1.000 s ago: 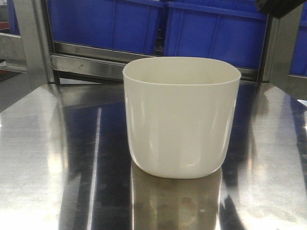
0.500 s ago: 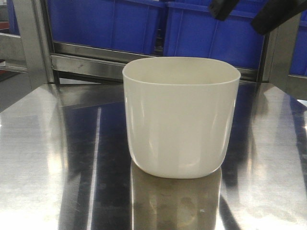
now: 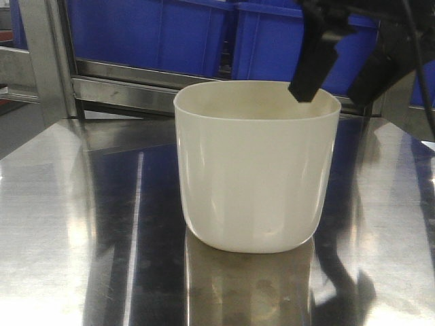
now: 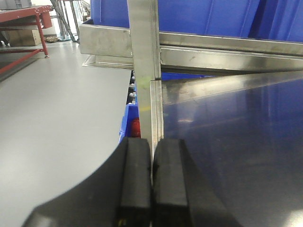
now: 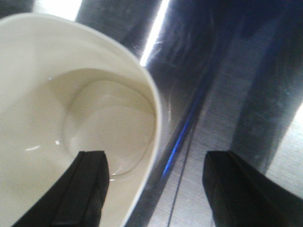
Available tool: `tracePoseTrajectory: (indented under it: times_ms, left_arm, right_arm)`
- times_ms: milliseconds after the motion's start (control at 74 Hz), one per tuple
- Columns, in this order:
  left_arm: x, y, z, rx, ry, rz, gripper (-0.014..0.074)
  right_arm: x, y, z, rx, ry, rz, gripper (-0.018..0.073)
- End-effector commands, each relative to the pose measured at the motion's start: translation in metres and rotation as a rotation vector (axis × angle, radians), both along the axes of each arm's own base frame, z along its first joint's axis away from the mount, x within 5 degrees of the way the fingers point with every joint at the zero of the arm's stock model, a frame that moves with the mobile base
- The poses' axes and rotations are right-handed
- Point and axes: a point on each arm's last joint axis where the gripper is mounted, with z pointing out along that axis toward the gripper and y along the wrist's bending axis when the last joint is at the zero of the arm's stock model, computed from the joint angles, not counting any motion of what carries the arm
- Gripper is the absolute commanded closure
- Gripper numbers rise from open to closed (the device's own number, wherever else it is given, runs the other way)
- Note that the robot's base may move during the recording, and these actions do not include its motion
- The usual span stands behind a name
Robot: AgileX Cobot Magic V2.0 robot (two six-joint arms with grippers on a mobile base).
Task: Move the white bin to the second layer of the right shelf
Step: 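Lower the right gripper onto the rim of the white bin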
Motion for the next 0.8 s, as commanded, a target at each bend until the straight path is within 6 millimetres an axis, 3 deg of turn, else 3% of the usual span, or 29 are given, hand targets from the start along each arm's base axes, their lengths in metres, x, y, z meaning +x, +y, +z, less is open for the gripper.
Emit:
tracePoseTrajectory:
  times_ms: [0,581,703,784]
  left_arm:
    - [0.001,0.0,-0.004,-0.009,-0.064,-0.004,0.0512]
    - [0.001,0.0,-0.004,-0.009,-0.064,-0.004,0.0512]
    - [0.001,0.0,-0.004,-0.009,-0.064,-0.004,0.0512]
    - [0.001,0.0,-0.004,-0.009,-0.064,-0.004,0.0512]
  right_arm:
    - [0.006,0.001,0.015,0.018,-0.088,-0.007,0.0019]
    - [0.027,0.012,-0.024,-0.024,-0.003,-0.007,0.0024]
    - [0.028,0.013,-0.023,-0.018,-0.017,-0.007,0.0113]
    - [0.029,0.015,-0.022,-0.009,-0.036,-0.005,0.0241]
